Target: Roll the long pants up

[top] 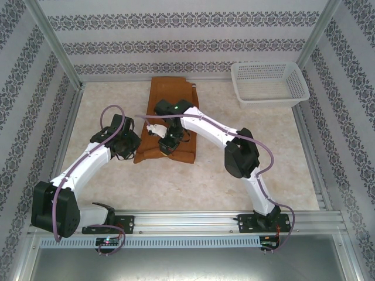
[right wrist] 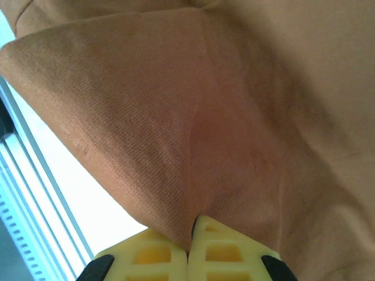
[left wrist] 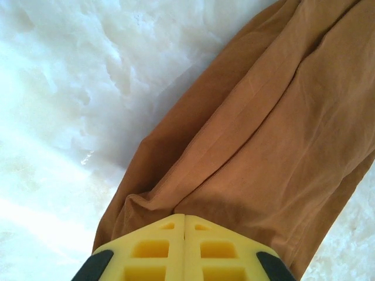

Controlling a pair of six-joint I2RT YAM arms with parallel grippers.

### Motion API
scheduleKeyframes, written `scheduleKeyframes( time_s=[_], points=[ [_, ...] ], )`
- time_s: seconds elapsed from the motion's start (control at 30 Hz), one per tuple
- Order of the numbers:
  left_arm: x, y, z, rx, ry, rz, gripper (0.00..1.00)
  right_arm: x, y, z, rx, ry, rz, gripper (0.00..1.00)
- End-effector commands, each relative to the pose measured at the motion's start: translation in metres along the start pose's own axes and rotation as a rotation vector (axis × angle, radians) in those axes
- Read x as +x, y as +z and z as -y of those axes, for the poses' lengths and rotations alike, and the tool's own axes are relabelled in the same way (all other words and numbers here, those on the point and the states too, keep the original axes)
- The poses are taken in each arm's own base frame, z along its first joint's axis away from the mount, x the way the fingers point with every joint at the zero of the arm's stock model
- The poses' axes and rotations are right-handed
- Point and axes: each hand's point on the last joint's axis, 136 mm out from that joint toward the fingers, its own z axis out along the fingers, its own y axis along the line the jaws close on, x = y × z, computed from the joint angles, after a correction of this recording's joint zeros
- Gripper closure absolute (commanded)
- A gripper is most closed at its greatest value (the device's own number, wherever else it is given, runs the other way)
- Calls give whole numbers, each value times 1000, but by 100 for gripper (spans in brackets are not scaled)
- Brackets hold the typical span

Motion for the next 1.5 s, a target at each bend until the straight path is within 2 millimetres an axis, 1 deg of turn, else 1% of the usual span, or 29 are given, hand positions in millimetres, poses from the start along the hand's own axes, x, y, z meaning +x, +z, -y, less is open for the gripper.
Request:
scheduleKeyframes(
  time_s=[0.0,0.03,0.07,0.1,0.13,0.17,0.2,0.23,0.27,0.3,0.33,0.37,0.47,0.63,0.77,0.87,0.93,1.07,1.13,1.27,1.37,1.47],
  points=[
    [1,-3,-5,-20,-4,2,85,-4,-3,-2,-51,36,5,100],
    [0,-4,-5,-20,-8,3,69,-4,-3,0,-53,41,5,100],
    [0,-5,-5,-21,-13,4,47,-5,-3,1,-56,44,2,100],
    [0,-8,-4,-18,-19,7,18,-5,-2,3,-61,48,-2,100],
    [0,-10,-5,-20,-25,8,4,-6,0,5,-64,51,-7,100],
    [0,-15,-5,-18,-32,11,0,-6,2,7,-66,54,-14,100],
    [-1,-20,-5,-17,-38,14,0,-7,3,10,-68,58,-16,100],
    [-1,-25,-5,-16,-47,17,1,-8,4,12,-73,62,-15,100],
    [-1,-31,-3,-2,-51,22,14,-9,6,15,-78,69,-11,100],
    [0,-37,-2,14,-63,21,40,-11,7,18,-79,75,-7,100],
    [2,-42,-3,27,-80,19,71,-13,7,21,-79,80,-4,100],
    [4,-48,-4,41,-95,18,100,-14,8,25,-78,84,-3,100],
    [20,-58,-10,77,-143,-22,100,-17,12,34,-74,95,1,100],
    [52,-58,-11,179,-203,-73,100,-23,14,43,-78,111,18,100],
    [65,-47,-6,191,-203,-87,100,-26,13,47,-86,119,27,100],
    [69,-36,9,202,-176,-94,100,-26,12,49,-89,121,27,100],
    [72,-25,21,199,-157,-103,100,-25,12,50,-91,125,28,100],
    [69,-5,47,175,-102,-97,100,-25,10,52,-89,125,32,100],
    [69,5,55,160,-86,-98,100,-25,9,53,-90,125,34,100],
    [56,19,56,85,-56,-40,100,-25,7,55,-97,133,40,100],
    [41,21,56,33,-33,12,100,-23,6,61,-97,142,40,100],
    [31,25,55,-9,-9,42,100,-22,5,67,-106,155,47,100]
  ],
)
